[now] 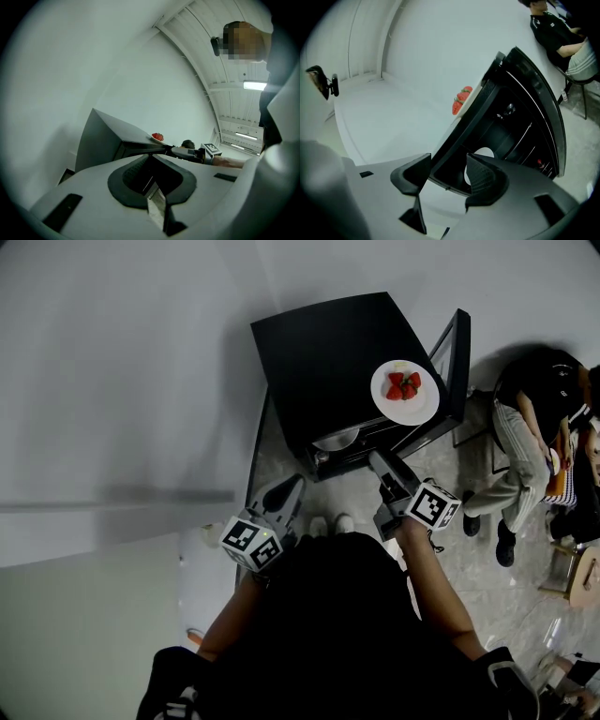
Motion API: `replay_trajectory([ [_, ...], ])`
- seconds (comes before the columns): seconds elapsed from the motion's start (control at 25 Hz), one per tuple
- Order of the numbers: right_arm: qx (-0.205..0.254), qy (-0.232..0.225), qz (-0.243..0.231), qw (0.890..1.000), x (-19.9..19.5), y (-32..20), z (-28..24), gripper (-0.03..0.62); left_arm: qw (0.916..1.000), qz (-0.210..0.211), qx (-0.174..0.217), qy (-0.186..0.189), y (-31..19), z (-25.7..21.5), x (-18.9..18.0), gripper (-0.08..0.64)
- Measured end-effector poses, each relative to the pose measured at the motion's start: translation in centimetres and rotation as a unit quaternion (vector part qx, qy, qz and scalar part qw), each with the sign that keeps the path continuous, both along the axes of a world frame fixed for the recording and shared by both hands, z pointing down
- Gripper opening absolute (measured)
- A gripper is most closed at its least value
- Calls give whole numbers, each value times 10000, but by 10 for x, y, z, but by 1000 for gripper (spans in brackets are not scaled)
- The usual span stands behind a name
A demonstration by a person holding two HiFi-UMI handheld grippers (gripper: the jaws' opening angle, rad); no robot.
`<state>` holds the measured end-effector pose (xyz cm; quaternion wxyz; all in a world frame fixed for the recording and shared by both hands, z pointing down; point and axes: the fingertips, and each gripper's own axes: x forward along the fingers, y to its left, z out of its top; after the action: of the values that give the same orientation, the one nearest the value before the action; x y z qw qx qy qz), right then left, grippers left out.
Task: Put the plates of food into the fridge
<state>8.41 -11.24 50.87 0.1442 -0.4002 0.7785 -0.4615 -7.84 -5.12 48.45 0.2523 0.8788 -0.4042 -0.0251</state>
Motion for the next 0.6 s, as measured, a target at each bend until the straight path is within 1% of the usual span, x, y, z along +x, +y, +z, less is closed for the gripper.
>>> replay_trajectory([
  [0.2, 251, -142, 316, 9991, 28, -15, -27, 246, 9999, 99, -3, -26, -4, -1, 7, 23],
  [0.32, 347, -279, 407, 9982, 42, -25, -36, 247, 9999, 164, -21, -29, -7, 0, 10, 23],
  [0.6, 142, -910, 741, 9930, 61, -43, -38, 247, 9996, 279, -26, -85, -11, -1, 15, 23],
])
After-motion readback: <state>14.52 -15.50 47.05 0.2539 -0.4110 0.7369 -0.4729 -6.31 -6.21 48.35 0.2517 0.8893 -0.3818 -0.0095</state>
